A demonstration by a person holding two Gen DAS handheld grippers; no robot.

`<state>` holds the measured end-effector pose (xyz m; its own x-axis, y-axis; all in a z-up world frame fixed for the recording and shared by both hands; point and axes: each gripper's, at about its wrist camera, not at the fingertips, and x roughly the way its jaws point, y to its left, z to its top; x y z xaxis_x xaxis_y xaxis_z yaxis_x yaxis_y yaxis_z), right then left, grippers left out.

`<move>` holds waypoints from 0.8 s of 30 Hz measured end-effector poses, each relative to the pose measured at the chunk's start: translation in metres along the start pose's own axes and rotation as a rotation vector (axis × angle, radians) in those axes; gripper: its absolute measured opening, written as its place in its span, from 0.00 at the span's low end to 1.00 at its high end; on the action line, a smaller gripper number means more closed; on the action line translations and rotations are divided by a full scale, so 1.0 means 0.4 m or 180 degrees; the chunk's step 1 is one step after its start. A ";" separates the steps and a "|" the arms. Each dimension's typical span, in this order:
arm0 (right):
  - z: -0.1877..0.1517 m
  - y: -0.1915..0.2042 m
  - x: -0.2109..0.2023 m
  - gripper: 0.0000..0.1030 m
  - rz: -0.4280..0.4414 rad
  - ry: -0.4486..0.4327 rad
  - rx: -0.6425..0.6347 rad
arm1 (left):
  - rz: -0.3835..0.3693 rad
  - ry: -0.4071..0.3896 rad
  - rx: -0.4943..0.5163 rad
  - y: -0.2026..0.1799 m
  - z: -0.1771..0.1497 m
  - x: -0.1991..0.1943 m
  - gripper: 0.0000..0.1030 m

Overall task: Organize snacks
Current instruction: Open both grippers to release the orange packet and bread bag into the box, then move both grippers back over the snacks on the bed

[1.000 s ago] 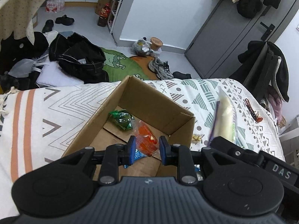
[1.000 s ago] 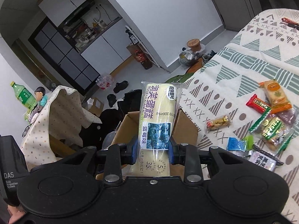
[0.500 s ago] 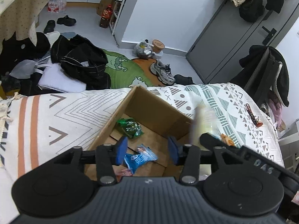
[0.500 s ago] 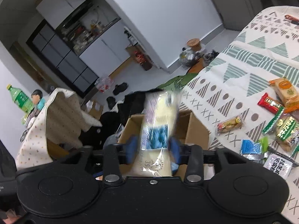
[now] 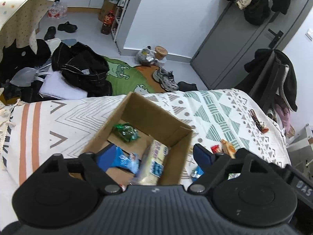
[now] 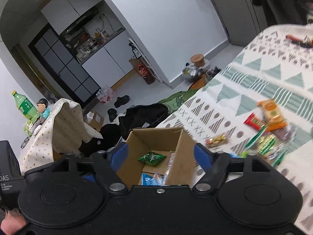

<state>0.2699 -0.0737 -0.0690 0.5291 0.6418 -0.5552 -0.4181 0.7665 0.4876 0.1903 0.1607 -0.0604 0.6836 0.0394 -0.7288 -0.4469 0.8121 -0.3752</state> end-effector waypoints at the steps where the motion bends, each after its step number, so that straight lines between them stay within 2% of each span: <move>1: 0.005 -0.002 -0.015 0.78 -0.0018 -0.0026 -0.0037 | -0.0008 0.0012 0.0017 -0.009 -0.004 -0.004 0.88; 7: 0.033 -0.034 -0.093 0.86 -0.0087 -0.0138 -0.0140 | -0.0009 0.0010 0.0111 -0.055 -0.024 -0.032 0.91; 14: 0.036 -0.105 -0.168 0.87 -0.0237 -0.0164 -0.0196 | -0.0024 -0.0022 0.0205 -0.111 -0.039 -0.065 0.91; 24: 0.042 -0.203 -0.224 0.87 -0.0361 -0.0085 -0.0210 | -0.0066 0.0004 0.0432 -0.202 -0.067 -0.077 0.91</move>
<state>0.2686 -0.1939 -0.0475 0.5947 0.5507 -0.5857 -0.4016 0.8346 0.3769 0.1899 0.0784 -0.0231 0.6912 0.0211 -0.7223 -0.3504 0.8840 -0.3095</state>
